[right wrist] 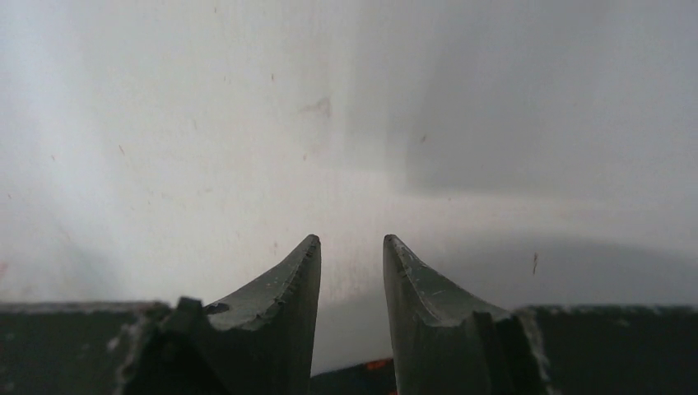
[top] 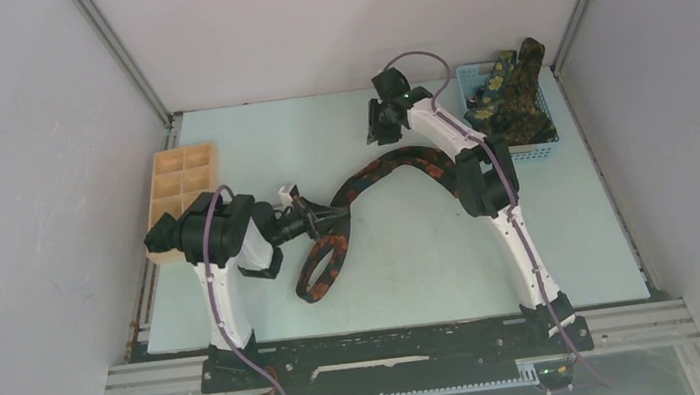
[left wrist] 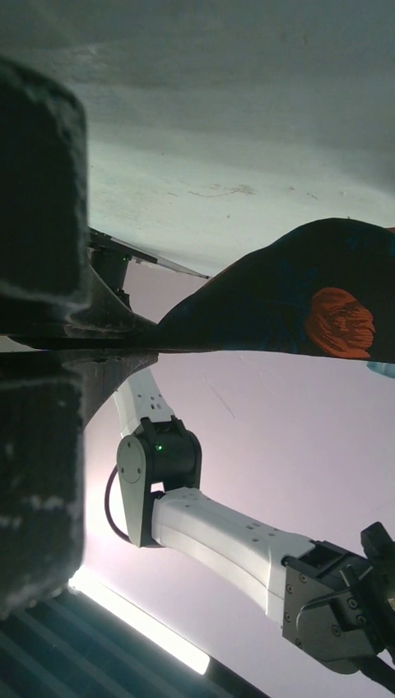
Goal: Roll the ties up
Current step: Flatten out the tie at the center of the board.
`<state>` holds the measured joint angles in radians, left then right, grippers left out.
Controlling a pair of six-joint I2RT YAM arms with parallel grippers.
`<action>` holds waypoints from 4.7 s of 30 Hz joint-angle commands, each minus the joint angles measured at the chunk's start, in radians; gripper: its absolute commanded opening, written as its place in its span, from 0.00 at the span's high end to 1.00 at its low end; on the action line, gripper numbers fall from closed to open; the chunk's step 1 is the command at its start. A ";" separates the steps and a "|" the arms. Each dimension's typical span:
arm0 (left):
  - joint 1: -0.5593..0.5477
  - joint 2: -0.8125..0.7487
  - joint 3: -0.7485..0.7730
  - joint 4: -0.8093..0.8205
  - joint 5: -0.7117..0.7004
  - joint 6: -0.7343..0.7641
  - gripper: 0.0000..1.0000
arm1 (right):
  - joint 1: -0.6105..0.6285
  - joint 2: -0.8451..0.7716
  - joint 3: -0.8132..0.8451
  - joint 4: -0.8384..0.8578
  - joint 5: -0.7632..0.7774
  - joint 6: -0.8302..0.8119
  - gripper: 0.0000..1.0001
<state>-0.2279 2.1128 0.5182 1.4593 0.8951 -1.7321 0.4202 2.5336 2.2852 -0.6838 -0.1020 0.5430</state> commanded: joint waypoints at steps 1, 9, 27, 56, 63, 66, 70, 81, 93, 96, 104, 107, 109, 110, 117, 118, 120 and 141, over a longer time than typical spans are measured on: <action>0.015 -0.003 -0.007 0.081 0.013 -0.025 1.00 | -0.018 0.050 0.112 0.007 -0.028 0.037 0.63; 0.017 0.026 -0.012 0.081 0.008 -0.050 1.00 | 0.001 -0.133 0.099 -0.001 -0.008 -0.045 0.63; 0.022 0.061 -0.002 0.081 0.010 -0.069 1.00 | 0.049 -0.510 -0.678 0.175 0.045 -0.001 0.68; 0.021 0.050 -0.015 0.080 0.028 -0.080 1.00 | 0.009 0.025 0.001 -0.028 -0.002 -0.012 0.68; 0.022 0.018 -0.038 0.081 0.022 -0.087 1.00 | -0.012 0.078 0.082 -0.103 0.027 0.016 0.68; 0.020 0.001 -0.057 0.081 0.019 -0.085 1.00 | -0.032 0.083 0.109 -0.123 0.031 0.025 0.68; 0.022 -0.004 -0.091 0.081 0.015 -0.070 1.00 | -0.060 0.074 0.115 -0.131 0.039 0.006 0.68; 0.022 -0.020 -0.146 0.081 0.000 -0.050 1.00 | -0.146 0.072 0.119 -0.128 -0.015 -0.026 0.67; 0.030 -0.031 -0.167 0.082 -0.001 -0.044 1.00 | -0.264 0.039 0.156 -0.171 0.065 -0.062 0.66; 0.030 -0.025 -0.166 0.081 -0.002 -0.041 1.00 | -0.270 0.012 0.158 -0.191 0.050 -0.091 0.66; 0.030 -0.020 -0.142 0.081 0.001 -0.046 1.00 | -0.149 -0.349 -0.251 -0.053 0.046 -0.280 0.41; 0.030 -0.016 -0.134 0.081 0.006 -0.048 1.00 | -0.092 -0.474 -0.415 -0.003 0.079 -0.330 0.28; 0.029 -0.012 -0.126 0.081 0.008 -0.050 1.00 | -0.042 -0.526 -0.480 -0.007 0.126 -0.350 0.24; 0.029 -0.010 -0.123 0.081 0.009 -0.050 1.00 | -0.020 -0.541 -0.506 -0.016 0.151 -0.354 0.23; 0.030 0.000 -0.104 0.081 0.018 -0.046 1.00 | 0.089 -0.545 -0.620 -0.086 0.315 -0.295 0.25; 0.030 0.000 -0.103 0.081 0.017 -0.045 1.00 | 0.101 -0.530 -0.628 -0.090 0.346 -0.290 0.25; 0.030 0.000 -0.100 0.081 0.018 -0.045 1.00 | 0.119 -0.505 -0.631 -0.101 0.400 -0.284 0.27; 0.032 0.001 -0.116 0.080 0.006 -0.059 1.00 | -0.065 -0.319 -0.287 -0.162 0.495 -0.353 1.00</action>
<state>-0.2062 2.1017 0.4080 1.4948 0.8948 -1.7546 0.4313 2.1548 1.8332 -0.8272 0.3885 0.2161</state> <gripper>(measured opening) 0.012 0.015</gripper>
